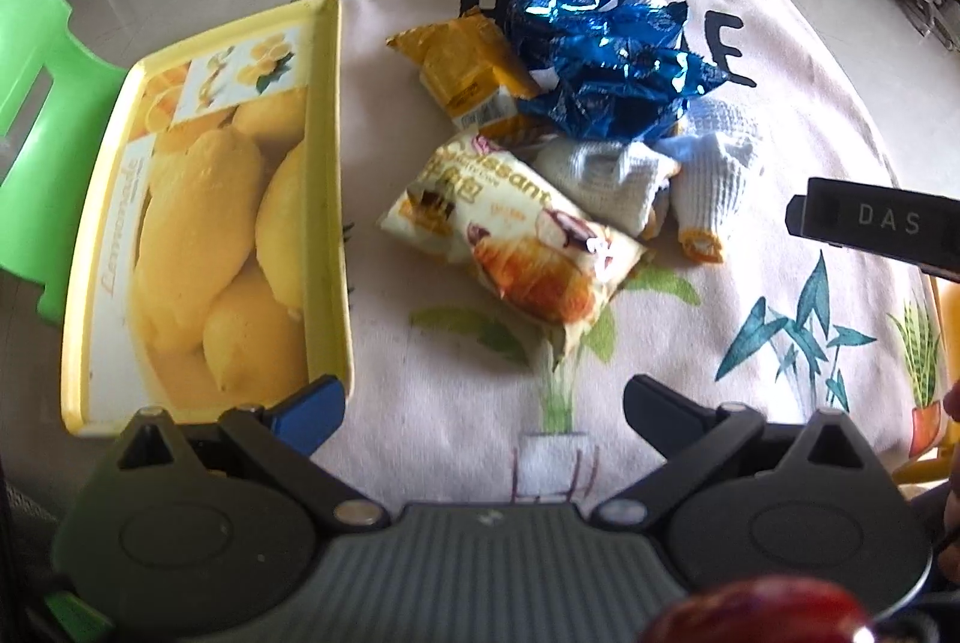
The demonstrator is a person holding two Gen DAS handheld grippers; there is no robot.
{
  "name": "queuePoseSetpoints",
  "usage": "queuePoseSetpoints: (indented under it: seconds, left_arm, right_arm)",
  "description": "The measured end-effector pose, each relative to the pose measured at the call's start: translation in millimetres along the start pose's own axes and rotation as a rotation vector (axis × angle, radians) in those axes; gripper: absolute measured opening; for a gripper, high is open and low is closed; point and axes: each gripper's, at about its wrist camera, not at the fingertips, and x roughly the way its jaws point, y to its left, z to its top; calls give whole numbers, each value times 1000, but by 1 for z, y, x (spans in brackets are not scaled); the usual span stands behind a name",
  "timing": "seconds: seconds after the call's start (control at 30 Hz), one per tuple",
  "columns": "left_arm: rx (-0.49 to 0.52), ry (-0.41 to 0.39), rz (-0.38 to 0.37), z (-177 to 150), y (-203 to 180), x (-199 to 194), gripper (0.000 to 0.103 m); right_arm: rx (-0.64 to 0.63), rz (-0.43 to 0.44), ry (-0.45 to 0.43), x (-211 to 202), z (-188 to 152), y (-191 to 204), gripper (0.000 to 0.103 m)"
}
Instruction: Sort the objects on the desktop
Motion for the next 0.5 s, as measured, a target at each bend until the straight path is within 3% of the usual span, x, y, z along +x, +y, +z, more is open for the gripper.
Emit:
queuePoseSetpoints:
  seconds: [0.17, 0.5]
  left_arm:
    - [-27, 17, 20, -11, -1, -2, 103]
    - [10, 36, 73, -20, -20, -6, 103]
  right_arm:
    - [-17, 22, 16, -4, -4, 3, 103]
    - [39, 92, 51, -2, -11, -3, 103]
